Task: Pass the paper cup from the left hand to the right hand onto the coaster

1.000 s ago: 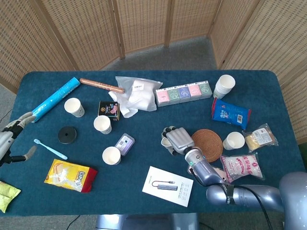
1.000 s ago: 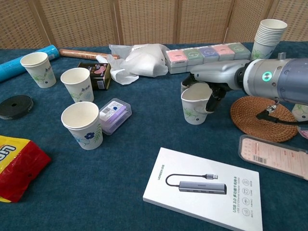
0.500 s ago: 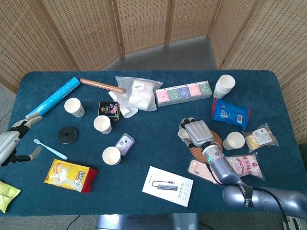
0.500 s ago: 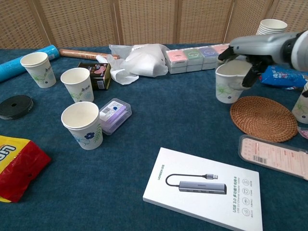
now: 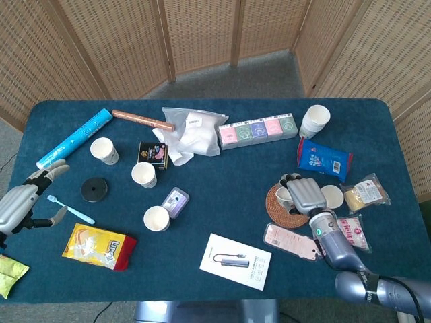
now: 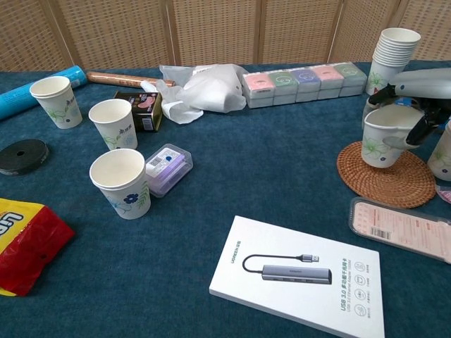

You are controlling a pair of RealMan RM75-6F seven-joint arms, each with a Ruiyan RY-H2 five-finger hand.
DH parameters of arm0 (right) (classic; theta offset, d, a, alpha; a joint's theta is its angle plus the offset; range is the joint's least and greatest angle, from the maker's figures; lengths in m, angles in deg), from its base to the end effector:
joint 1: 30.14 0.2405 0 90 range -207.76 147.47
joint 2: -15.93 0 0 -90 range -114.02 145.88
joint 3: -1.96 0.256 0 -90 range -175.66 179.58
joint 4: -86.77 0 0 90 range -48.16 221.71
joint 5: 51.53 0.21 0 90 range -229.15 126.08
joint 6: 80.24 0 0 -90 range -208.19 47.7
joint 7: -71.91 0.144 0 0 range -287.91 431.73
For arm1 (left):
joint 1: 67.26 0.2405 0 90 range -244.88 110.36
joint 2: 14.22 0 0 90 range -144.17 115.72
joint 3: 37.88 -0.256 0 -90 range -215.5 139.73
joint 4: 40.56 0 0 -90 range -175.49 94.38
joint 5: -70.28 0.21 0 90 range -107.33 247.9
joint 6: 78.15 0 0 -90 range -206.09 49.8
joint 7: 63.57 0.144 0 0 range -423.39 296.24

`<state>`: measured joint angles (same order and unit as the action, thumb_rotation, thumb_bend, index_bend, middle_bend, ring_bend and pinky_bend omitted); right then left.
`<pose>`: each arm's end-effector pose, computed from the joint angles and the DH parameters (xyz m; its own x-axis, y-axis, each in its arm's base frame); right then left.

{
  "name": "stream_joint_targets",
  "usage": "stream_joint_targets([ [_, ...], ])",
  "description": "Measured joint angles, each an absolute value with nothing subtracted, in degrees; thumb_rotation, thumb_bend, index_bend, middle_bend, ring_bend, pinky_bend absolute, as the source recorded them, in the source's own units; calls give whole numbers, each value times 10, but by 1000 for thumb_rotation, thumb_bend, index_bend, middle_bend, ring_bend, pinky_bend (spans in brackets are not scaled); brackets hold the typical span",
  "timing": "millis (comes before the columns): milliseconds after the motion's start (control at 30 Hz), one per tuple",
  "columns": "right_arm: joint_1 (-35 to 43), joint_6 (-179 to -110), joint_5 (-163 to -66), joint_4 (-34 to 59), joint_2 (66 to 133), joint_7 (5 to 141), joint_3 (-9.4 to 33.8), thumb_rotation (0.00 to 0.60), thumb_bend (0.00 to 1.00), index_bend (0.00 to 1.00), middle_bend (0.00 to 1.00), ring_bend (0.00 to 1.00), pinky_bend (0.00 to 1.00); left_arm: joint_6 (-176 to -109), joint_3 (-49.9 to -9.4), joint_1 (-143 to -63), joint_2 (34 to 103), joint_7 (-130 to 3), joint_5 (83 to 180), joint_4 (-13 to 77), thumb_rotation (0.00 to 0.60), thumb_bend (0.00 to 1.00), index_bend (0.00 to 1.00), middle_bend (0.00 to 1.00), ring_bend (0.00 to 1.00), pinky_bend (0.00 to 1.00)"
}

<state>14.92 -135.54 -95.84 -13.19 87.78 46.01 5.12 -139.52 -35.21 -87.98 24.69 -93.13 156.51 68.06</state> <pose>-0.1891 -0.3300 0.0481 0.4852 -0.4053 0.7748 -0.8739 -0.1947 0.4454 -0.2436 0.2401 0.2127 0.1122 0.3393 0.9340 0.9918 -0.0962 -0.0842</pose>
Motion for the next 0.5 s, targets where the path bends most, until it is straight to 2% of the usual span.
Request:
stream_joint_targets([
  [500, 141, -1344, -939, -125, 872, 444, 37, 600, 449, 277, 211, 114, 445, -1404, -354, -875, 242, -935, 1568, 686, 552, 472, 0, 0, 0, 0],
])
